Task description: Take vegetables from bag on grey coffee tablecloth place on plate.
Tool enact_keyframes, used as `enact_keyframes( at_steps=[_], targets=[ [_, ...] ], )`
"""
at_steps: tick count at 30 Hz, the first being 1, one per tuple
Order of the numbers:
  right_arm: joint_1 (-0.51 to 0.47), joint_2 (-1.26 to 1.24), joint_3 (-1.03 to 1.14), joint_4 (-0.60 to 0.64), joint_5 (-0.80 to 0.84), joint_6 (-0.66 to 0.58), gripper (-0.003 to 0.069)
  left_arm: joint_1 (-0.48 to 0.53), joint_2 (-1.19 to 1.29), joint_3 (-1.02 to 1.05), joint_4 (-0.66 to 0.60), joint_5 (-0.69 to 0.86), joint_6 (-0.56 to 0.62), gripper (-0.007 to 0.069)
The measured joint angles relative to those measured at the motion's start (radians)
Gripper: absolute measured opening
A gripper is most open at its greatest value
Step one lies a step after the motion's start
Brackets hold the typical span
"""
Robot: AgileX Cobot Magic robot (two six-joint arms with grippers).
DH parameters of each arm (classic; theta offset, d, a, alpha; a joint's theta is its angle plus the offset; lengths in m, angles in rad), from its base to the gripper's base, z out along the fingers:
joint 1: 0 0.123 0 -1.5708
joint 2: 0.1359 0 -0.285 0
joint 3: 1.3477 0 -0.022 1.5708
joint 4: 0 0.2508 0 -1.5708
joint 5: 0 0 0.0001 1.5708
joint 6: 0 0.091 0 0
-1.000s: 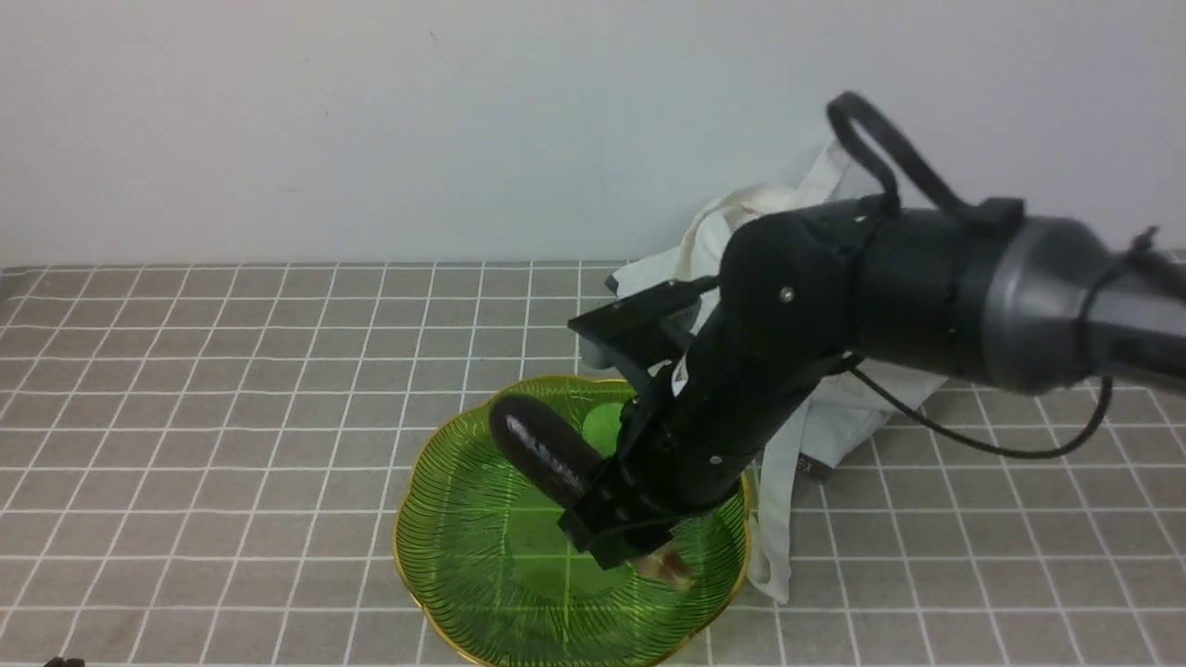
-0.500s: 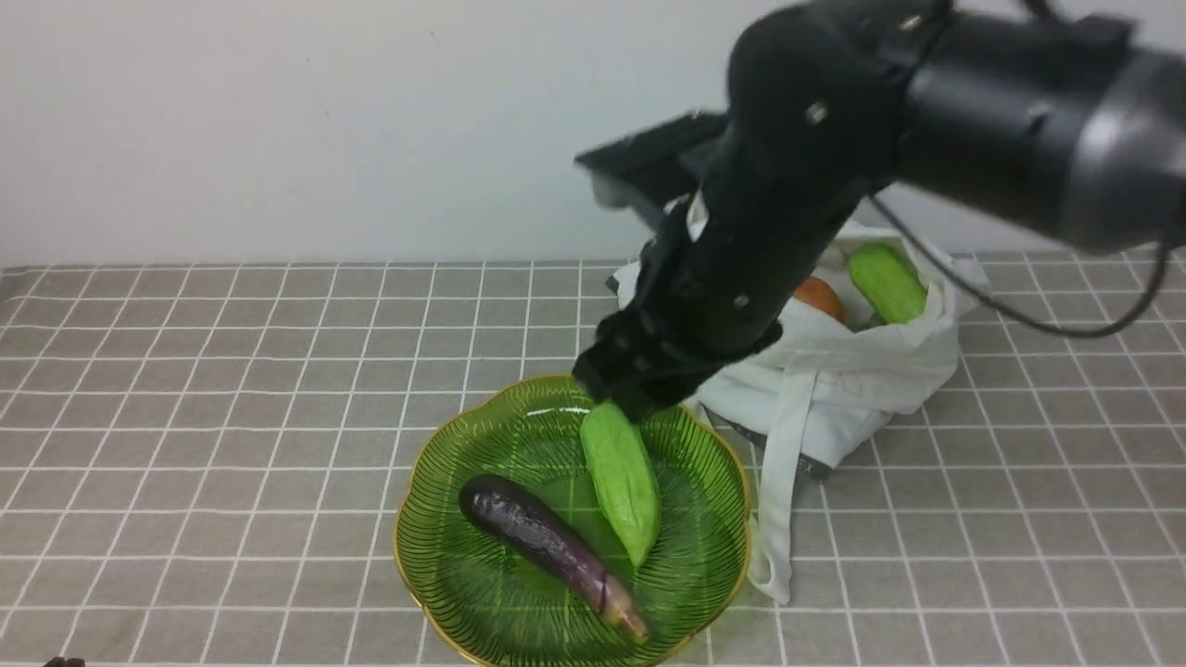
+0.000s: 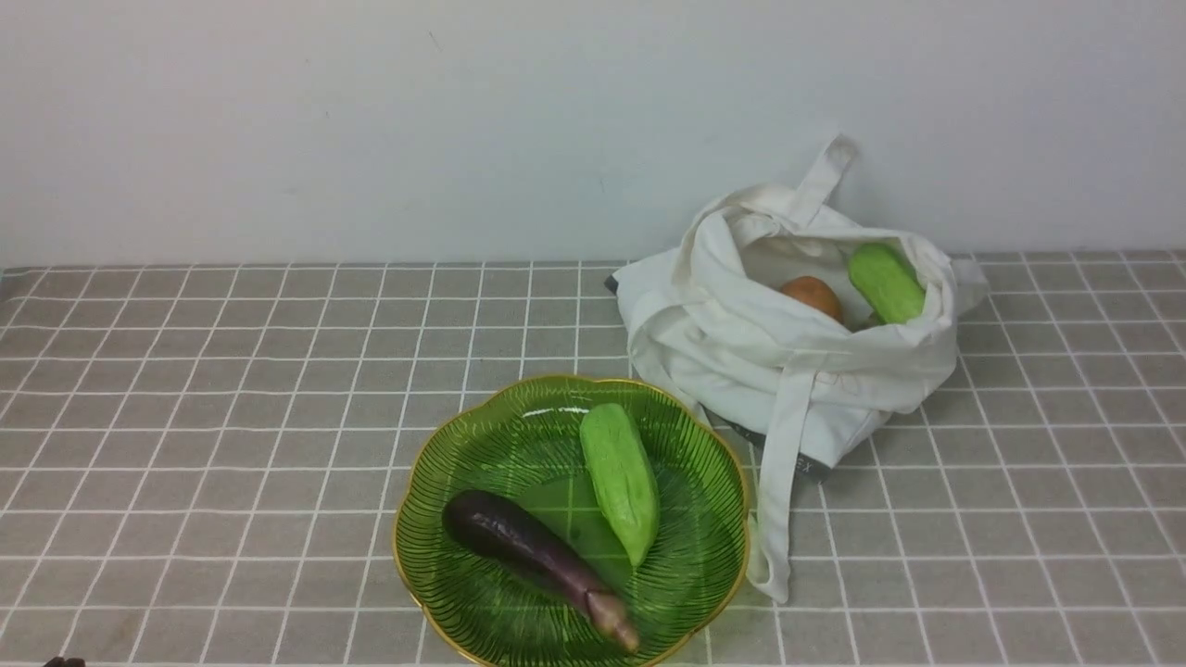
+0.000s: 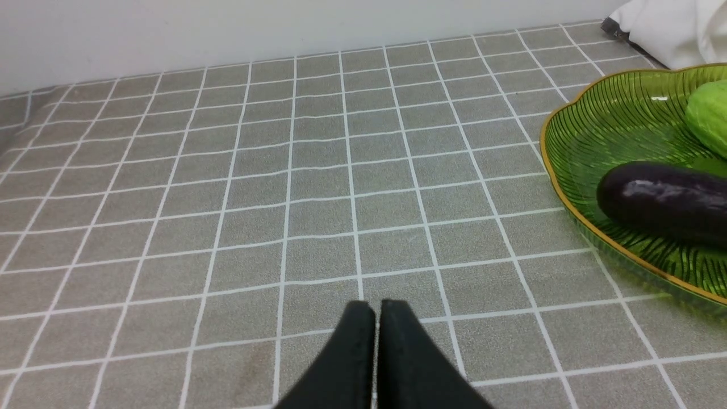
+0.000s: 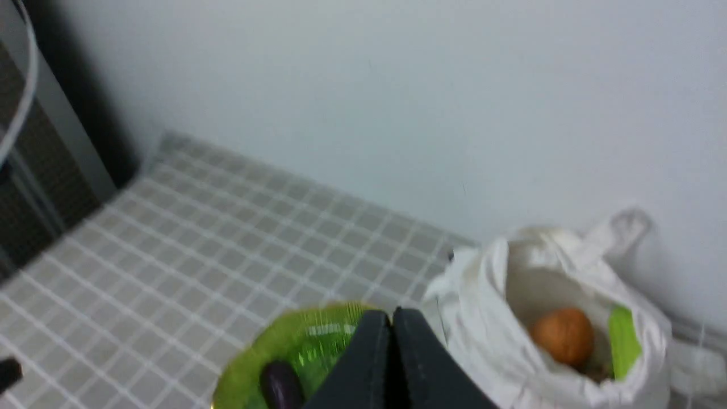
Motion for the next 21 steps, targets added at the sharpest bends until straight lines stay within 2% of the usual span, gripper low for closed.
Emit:
enact_keyframes(
  at_steps=[2,3,4,5,8,12,21],
  targets=[
    [0.000,-0.163,0.181,-0.015,-0.172,0.021,-0.0015,0.000,0.000,0.000,0.000,0.000,0.000,-0.0005],
    [0.000,-0.178,0.199,-0.015,-0.172,0.021,-0.0015,0.000,0.000,0.000,0.000,0.000,0.000,-0.0005],
    [0.000,-0.310,0.335,-0.028,-0.281,0.037,-0.0015,0.000,0.000,0.000,0.000,0.000,0.000,-0.0005],
    [0.000,-0.323,0.351,-0.031,-0.303,0.041,-0.0015,0.000,0.000,0.000,0.000,0.000,0.000,-0.0005],
    [0.000,-0.522,0.581,-0.068,-0.437,0.058,-0.0015,0.000,0.000,0.000,0.000,0.000,0.000,-0.0005],
    [0.000,-0.630,0.695,-0.088,-0.472,0.088,-0.0015,0.000,0.000,0.000,0.000,0.000,0.000,-0.0005],
    [0.000,-0.674,0.730,-0.047,-0.483,0.100,-0.0015,0.000,0.000,0.000,0.000,0.000,0.000,-0.0005]
  ],
)
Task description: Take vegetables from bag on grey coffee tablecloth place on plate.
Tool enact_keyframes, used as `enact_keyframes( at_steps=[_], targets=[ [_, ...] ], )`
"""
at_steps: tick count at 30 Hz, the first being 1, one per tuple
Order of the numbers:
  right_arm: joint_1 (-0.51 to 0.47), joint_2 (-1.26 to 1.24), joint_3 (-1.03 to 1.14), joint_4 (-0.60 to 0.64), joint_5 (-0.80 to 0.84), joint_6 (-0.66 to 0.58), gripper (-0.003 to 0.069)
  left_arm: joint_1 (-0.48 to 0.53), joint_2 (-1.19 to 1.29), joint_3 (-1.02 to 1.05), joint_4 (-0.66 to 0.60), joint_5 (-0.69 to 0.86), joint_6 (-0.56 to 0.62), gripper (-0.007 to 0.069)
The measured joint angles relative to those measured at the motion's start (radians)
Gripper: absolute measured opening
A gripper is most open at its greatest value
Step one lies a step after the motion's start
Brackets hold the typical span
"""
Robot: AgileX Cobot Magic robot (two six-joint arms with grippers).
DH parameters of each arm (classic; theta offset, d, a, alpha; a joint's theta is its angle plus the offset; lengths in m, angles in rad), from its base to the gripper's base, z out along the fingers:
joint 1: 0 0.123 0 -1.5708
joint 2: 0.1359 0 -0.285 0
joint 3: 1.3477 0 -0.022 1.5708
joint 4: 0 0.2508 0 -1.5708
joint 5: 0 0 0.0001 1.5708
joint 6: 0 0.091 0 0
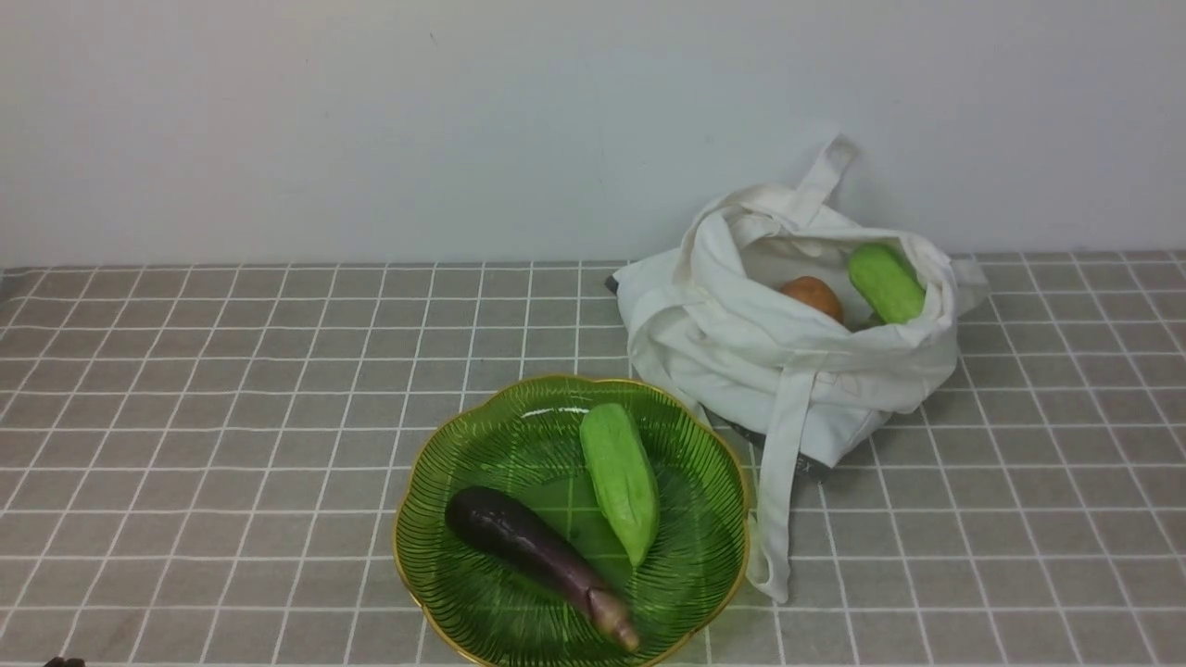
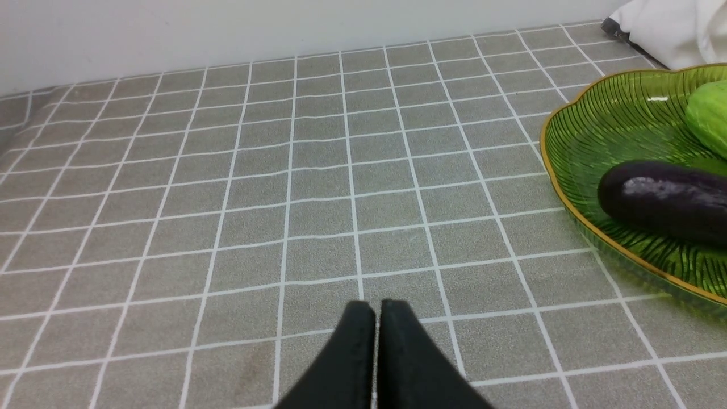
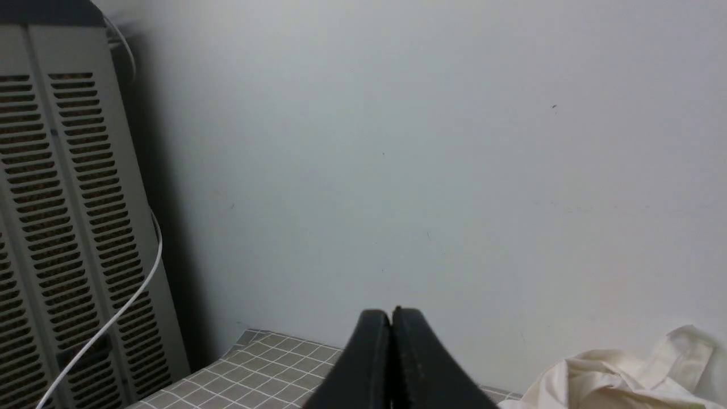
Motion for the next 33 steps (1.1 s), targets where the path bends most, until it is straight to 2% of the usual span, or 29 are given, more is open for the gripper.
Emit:
enact_keyframes(
  at_steps=[10,15,24,26,30,33],
  targets=[
    [0.000,-0.001,0.002,0.025,0.000,-0.008,-0.0015,0.000,0.000,0.000,0.000,0.000,0.000,-0.0005],
    [0.000,-0.001,0.023,0.099,-0.019,-0.121,-0.0015,0.000,0.000,0.000,0.000,0.000,0.000,-0.0005],
    [-0.014,-0.027,0.072,0.110,-0.025,-0.158,-0.0015,0.000,0.000,0.000,0.000,0.000,0.000,-0.0005],
    [-0.087,-0.051,0.116,0.088,-0.029,-0.158,-0.0015,0.000,0.000,0.000,0.000,0.000,0.000,-0.0005],
    [-0.321,-0.061,0.247,0.044,-0.031,-0.161,-0.0015,0.000,0.000,0.000,0.000,0.000,0.000,-0.0005],
    [-0.448,-0.061,0.359,0.023,-0.030,-0.161,-0.0015,0.000,0.000,0.000,0.000,0.000,0.000,-0.0005]
  ],
)
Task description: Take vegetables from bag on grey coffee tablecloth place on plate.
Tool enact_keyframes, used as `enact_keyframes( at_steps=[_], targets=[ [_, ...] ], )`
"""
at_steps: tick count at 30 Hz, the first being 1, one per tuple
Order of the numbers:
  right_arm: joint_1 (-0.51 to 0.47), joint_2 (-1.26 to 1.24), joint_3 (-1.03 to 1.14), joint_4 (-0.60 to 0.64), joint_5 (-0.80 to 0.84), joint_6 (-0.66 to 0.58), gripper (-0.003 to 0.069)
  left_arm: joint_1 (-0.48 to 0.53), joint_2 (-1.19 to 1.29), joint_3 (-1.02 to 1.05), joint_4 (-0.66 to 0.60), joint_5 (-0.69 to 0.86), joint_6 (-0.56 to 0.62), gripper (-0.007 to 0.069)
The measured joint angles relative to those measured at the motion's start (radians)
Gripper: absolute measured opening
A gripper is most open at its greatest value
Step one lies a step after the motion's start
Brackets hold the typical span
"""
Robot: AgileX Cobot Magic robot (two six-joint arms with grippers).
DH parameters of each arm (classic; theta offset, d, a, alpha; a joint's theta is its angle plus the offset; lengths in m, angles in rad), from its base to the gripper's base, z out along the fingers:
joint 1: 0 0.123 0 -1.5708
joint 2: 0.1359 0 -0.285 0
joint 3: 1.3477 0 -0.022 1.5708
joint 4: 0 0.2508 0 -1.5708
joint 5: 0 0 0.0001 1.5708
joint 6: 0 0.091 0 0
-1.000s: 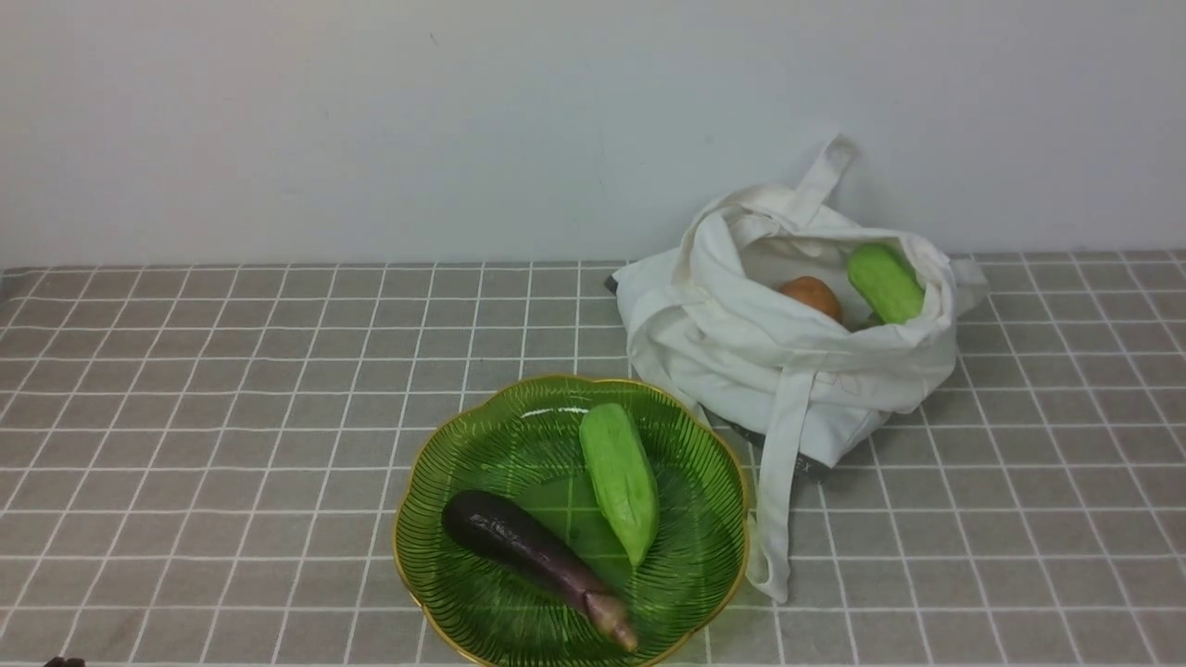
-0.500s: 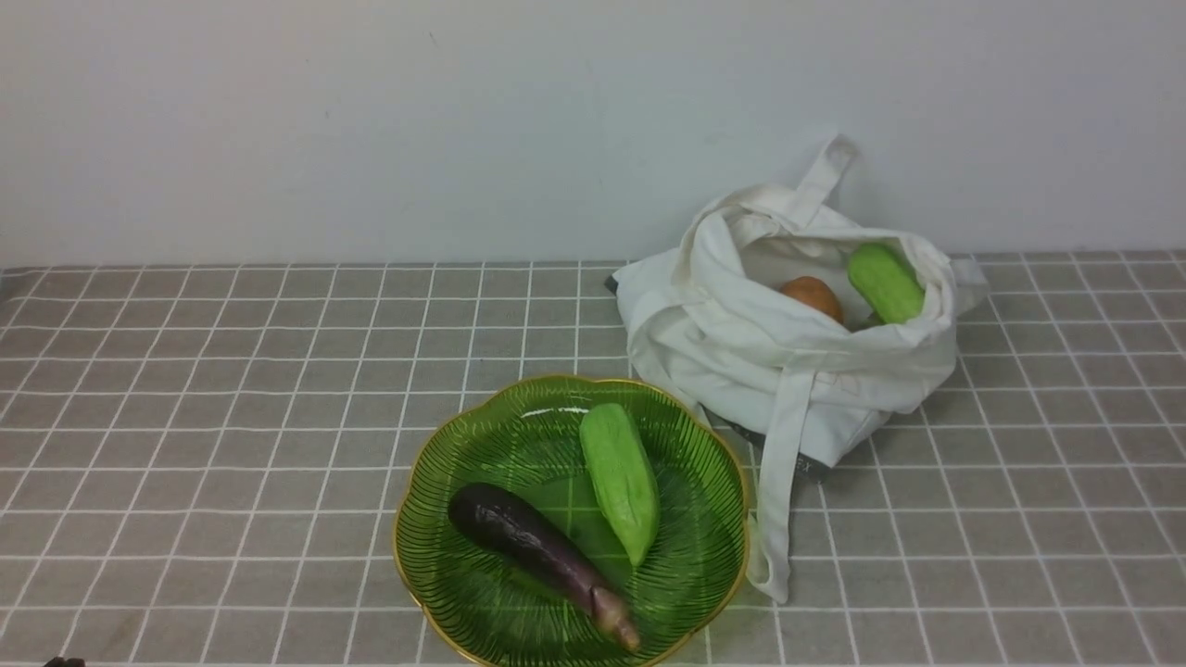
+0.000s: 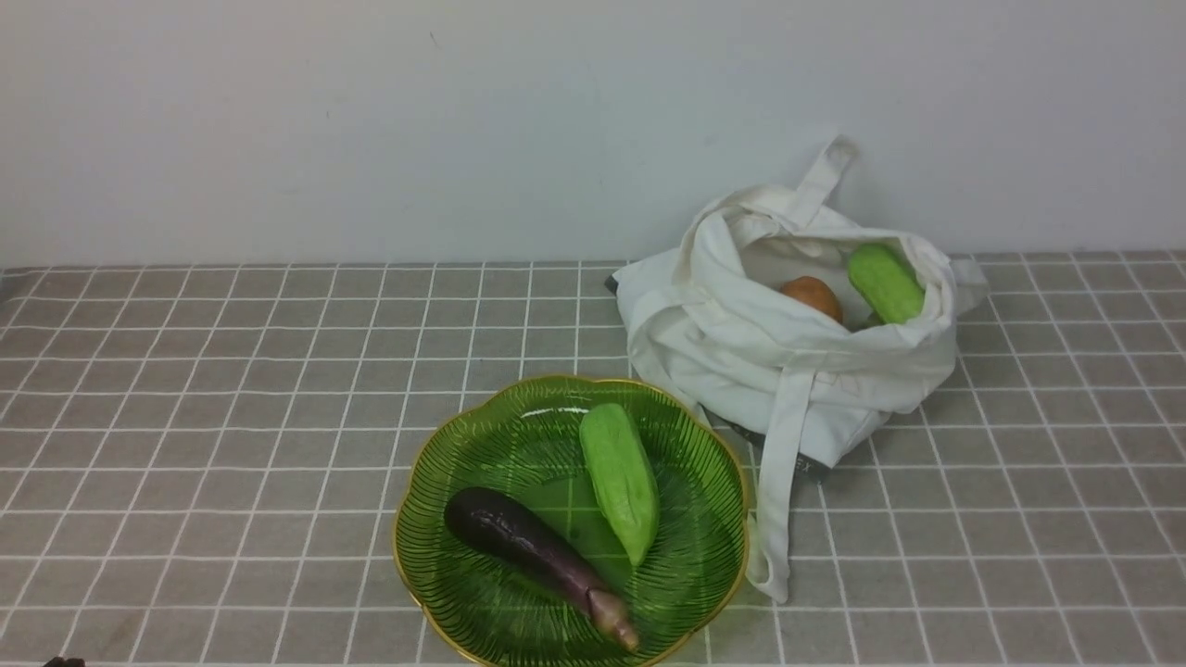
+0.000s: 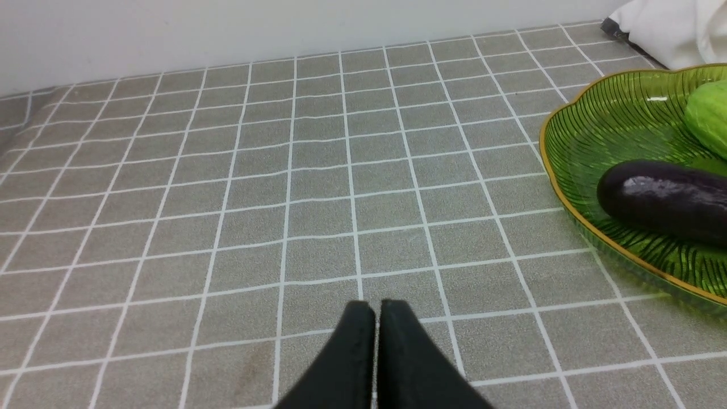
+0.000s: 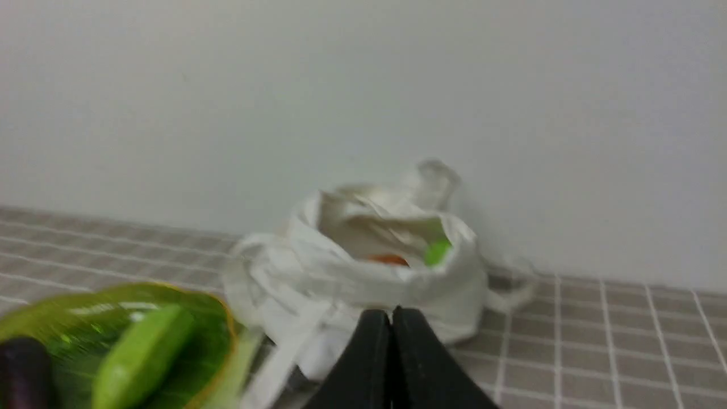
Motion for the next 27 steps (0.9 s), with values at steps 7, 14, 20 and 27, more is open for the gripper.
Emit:
enact_keyframes(
  at_steps=[7,14,20,27],
  targets=[
    [-0.154,0.000,0.155,-0.007,0.006,0.003,-0.0015,0.000,0.000,0.000,0.000,0.001,0.000,-0.0005],
    [-0.171,0.000,0.156,-0.007,0.004,0.003,-0.0015,0.000,0.000,0.000,0.000,0.001,0.000,-0.0005],
    [-0.171,0.000,0.156,-0.007,0.003,0.003,-0.0015,0.000,0.000,0.000,0.000,0.001,0.000,-0.0005],
    [-0.171,0.000,0.156,-0.007,0.003,0.003,-0.0015,0.000,0.000,0.000,0.000,0.001,0.000,-0.0005]
  ],
)
